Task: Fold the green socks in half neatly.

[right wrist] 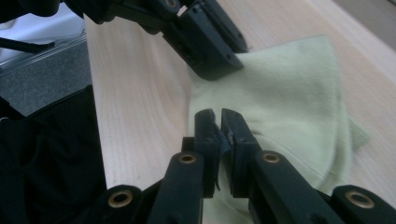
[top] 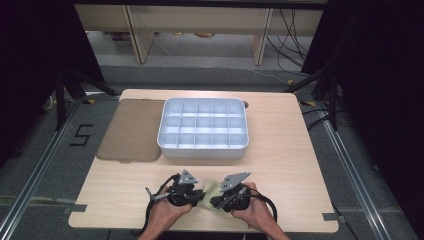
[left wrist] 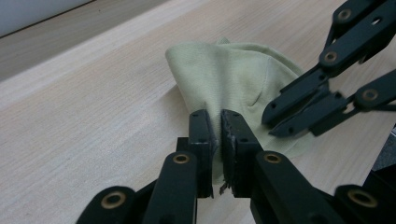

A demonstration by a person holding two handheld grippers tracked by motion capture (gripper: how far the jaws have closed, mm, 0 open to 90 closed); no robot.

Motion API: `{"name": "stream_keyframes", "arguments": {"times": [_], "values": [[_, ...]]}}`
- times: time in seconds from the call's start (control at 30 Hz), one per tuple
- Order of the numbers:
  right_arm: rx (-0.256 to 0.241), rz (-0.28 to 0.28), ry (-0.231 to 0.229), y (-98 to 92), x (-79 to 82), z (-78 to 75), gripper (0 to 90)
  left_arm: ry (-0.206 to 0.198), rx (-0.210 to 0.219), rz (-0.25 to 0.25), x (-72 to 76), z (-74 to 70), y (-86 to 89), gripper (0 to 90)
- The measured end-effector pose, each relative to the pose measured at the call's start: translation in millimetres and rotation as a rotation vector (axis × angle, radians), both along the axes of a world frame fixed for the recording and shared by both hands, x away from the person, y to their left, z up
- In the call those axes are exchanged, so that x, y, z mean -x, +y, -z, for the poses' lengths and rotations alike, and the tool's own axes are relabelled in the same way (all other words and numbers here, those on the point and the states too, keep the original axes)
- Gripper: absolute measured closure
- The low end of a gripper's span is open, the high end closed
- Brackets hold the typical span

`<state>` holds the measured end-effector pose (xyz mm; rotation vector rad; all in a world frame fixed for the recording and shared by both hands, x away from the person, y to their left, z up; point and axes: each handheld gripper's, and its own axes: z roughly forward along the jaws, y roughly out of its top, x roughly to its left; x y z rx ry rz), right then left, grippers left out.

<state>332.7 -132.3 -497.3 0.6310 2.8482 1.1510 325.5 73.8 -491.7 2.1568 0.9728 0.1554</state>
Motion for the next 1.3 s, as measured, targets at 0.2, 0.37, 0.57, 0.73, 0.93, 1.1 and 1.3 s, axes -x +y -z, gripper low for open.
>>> {"name": "stream_keyframes", "arguments": {"times": [0.2,0.37,0.57,0.73,0.93,1.1,1.3], "values": [[0.039,-0.004,-0.014,6.4,2.3,3.4,85.9,-0.013,-0.003,0.012,2.0,-4.0,-1.1,82.6],[0.01,0.003,-0.003,2.9,1.4,0.0,85.5,-0.015,0.002,0.025,3.9,-5.6,-1.3,82.5],[-0.021,0.103,-0.045,-11.0,-13.3,-12.1,85.4,-0.04,-0.021,0.037,3.8,-8.3,-1.4,82.2],[-0.002,0.129,-0.065,-12.7,-30.0,-5.7,85.4,-0.039,-0.01,0.034,5.8,-8.5,-3.9,82.3],[0.032,0.156,-0.072,-13.0,-37.3,-1.1,85.6,-0.052,-0.015,0.047,5.9,-9.8,-4.5,82.3],[0.029,0.173,-0.093,-17.4,-38.1,-4.5,85.4,-0.064,-0.023,0.052,5.9,-11.2,-3.9,82.3],[-0.011,0.157,-0.095,-30.1,-23.4,-21.5,85.3,-0.06,-0.019,0.034,7.8,-11.6,-4.4,82.1]]}}
